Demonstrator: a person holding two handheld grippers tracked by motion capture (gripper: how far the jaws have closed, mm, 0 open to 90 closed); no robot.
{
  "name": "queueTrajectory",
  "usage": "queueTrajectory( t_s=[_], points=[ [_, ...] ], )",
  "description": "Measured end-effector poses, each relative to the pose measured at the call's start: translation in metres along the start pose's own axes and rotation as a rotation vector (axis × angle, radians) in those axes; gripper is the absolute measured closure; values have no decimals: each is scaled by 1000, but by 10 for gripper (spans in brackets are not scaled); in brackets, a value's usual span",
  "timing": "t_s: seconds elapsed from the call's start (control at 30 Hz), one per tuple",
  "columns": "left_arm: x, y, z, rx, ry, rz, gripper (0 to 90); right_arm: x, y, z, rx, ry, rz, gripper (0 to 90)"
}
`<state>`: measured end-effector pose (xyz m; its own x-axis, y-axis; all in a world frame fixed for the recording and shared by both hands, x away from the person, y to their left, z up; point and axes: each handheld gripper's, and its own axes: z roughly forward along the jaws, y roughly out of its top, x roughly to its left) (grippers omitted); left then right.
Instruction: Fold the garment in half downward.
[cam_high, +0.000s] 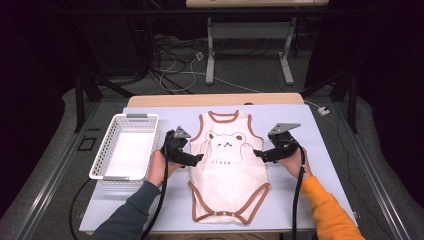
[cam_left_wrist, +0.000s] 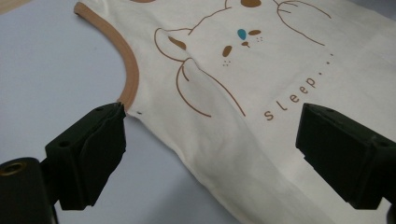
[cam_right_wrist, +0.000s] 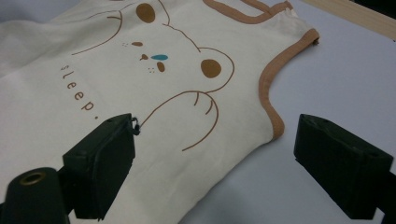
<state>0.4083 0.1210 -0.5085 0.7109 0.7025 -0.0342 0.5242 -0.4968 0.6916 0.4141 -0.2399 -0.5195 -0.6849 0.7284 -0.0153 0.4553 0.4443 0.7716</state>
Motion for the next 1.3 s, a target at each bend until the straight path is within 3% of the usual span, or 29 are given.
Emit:
queueTrajectory(
  t_s=[0.23, 0.5, 0.7, 1.03, 1.17, 1.3],
  points=[
    [7, 7, 11, 5, 21, -25, 91, -10, 6, 11, 28, -9, 26, 152],
    [21, 15, 27, 45, 40, -66, 103, -17, 9, 23, 61, -33, 49, 194],
    [30, 17, 40, 75, 54, -88, 118, -18, 9, 35, 90, -63, 34, 271],
    [43, 18, 61, 132, 101, -117, 168, -29, 9, 49, 113, -83, 91, 402],
    [47, 17, 66, 164, 78, -148, 261, -30, 9, 54, 133, -98, 93, 440],
    [49, 19, 69, 174, 97, -129, 347, -31, 6, 58, 154, -110, 108, 474]
  ],
)
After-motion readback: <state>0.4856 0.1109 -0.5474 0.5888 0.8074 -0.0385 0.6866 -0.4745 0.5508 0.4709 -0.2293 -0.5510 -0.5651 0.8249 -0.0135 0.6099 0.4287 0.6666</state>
